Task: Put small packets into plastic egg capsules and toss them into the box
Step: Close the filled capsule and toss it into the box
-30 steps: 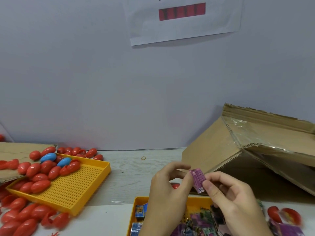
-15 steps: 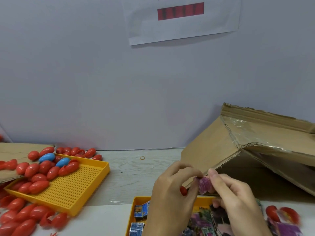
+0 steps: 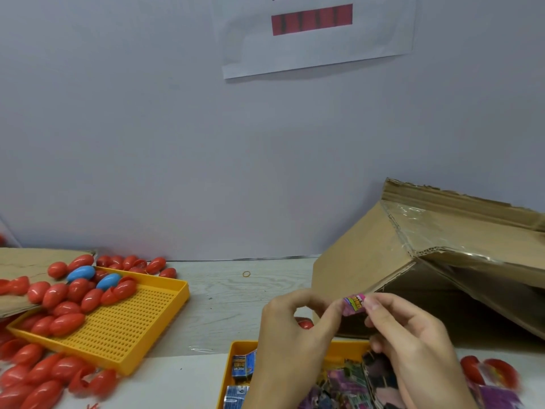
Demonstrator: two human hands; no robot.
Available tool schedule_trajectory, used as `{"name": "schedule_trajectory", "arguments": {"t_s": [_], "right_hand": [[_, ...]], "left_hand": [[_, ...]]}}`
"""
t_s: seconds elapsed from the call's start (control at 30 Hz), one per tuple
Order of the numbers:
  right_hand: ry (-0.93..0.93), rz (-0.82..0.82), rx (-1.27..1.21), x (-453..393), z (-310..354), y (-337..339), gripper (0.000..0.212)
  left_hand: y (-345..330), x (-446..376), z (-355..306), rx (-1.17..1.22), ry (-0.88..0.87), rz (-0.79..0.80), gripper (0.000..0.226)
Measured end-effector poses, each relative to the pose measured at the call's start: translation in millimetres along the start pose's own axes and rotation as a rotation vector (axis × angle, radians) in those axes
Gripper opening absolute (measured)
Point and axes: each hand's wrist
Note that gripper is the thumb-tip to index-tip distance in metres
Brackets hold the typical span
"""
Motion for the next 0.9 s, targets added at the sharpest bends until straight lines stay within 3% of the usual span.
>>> {"name": "schedule_trajectory", "arguments": {"t_s": [0.13, 0.23, 0.53, 0.67, 0.9], "right_hand": [[0.025, 0.052, 0.053, 5, 5, -2, 0.030], [0.066, 0.082, 0.173, 8, 6, -4, 0.010], [0.107, 0.102, 0.275, 10, 7, -4, 0.018], [0.148, 0.121, 0.379, 10, 4, -5, 0.035], [0.244, -0.010, 0.506, 6, -5, -5, 0.027]], "left_hand": [[1, 0, -4, 0.117, 0.059, 0.036, 0.028], [1, 0, -5, 0.175, 0.101, 0.017, 0.030], [-3, 1, -2, 0.068, 0.113, 0.032, 0.022], [-4, 0, 0, 0.022, 0.085, 0.007, 0.027], [-3, 0, 0, 0.093, 0.181, -0.036, 0.041]]}}
Point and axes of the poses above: each hand's wrist, its own x-axis away from the middle knuckle, its own y-axis out of the back of the hand, z = x × y, and after that the axes turned 8 degrees about -y, right-handed
